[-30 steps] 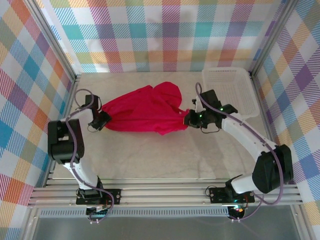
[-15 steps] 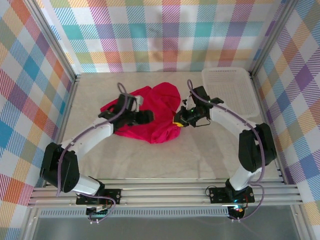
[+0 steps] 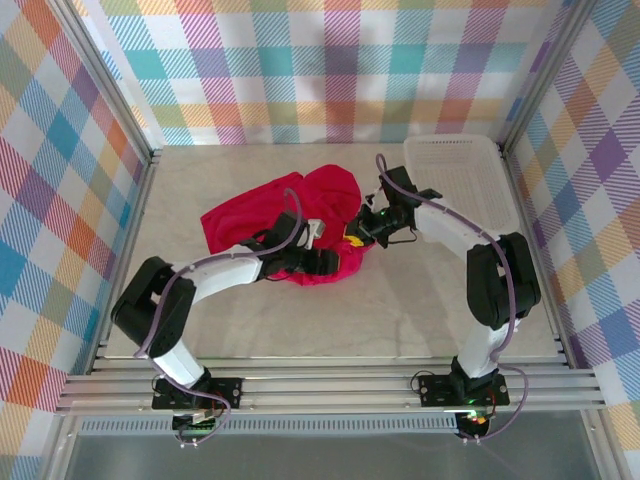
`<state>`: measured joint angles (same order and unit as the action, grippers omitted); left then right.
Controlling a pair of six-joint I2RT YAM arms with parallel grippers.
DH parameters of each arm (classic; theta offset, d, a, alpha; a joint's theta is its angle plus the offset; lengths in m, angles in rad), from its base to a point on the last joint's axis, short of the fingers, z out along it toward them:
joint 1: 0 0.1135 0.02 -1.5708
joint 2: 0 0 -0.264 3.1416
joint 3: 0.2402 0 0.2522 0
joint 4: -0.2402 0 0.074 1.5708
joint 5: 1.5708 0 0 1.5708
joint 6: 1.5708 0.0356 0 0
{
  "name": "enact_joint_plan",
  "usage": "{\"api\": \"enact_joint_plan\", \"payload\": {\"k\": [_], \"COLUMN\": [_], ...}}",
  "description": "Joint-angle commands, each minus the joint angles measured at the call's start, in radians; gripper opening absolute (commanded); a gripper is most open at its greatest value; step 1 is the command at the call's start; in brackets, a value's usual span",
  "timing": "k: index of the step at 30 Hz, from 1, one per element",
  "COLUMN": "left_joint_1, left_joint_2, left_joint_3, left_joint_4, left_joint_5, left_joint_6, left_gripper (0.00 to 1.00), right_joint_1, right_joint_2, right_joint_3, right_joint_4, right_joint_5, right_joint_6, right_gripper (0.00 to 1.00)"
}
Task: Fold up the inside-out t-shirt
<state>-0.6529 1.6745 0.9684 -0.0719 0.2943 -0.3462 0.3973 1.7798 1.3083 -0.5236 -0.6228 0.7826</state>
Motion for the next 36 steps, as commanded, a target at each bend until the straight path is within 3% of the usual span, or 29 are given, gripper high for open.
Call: {"api": "enact_joint_plan", "payload": {"k": [1,4,9,14,17,20,22,26,32,36], "left_joint_1": [-0.011,-0.004,0.015,0.058,0.090,0.121,0.136,0.171,0.194,0.205], "left_joint_2": [0.061,0.044,-0.106,-0.185,-0.196,-0.170,-0.136,-0.078,-0.060,-0.032], "left_joint_3": [0.056,0.123,0.266,0.337,0.269,0.162,0.094,-0.007,-0.030,-0.022], "left_joint_4": [0.008,-0.075,-0.289,-0.367,-0.254,-0.059,0.039,0.204,0.211,0.213], "left_joint_5": [-0.036,-0.027,0.045,0.262,0.383,0.492,0.528,0.549,0.497,0.488], "left_joint_6": [0.013,0.027,0.054,0.045,-0.011,-0.102,-0.152,-0.247,-0.239,-0.269], "left_gripper": [0.48,0.01,0.00,0.00,0.00,0.00,0.00,0.00,0.00,0.00], "right_joint_1": [-0.009,-0.018,-0.026,-0.026,-0.021,-0.020,-0.020,-0.018,-0.003,0.041], "right_joint_2": [-0.003,0.005,0.114,0.218,0.216,0.161,0.090,-0.039,-0.189,-0.206], "right_joint_3": [0.036,0.032,0.033,0.080,0.104,0.103,0.073,0.003,-0.203,-0.273], "right_joint_4": [-0.001,-0.035,-0.143,-0.164,-0.185,-0.224,-0.236,-0.228,0.019,0.156], "right_joint_5": [-0.026,0.015,0.305,0.424,0.415,0.411,0.431,0.408,0.181,0.152], "right_joint_6": [0.009,-0.043,-0.210,-0.259,-0.274,-0.286,-0.290,-0.289,-0.188,-0.134], "right_gripper": [0.00,0.00,0.00,0.00,0.06,0.38,0.44,0.46,0.44,0.50]}}
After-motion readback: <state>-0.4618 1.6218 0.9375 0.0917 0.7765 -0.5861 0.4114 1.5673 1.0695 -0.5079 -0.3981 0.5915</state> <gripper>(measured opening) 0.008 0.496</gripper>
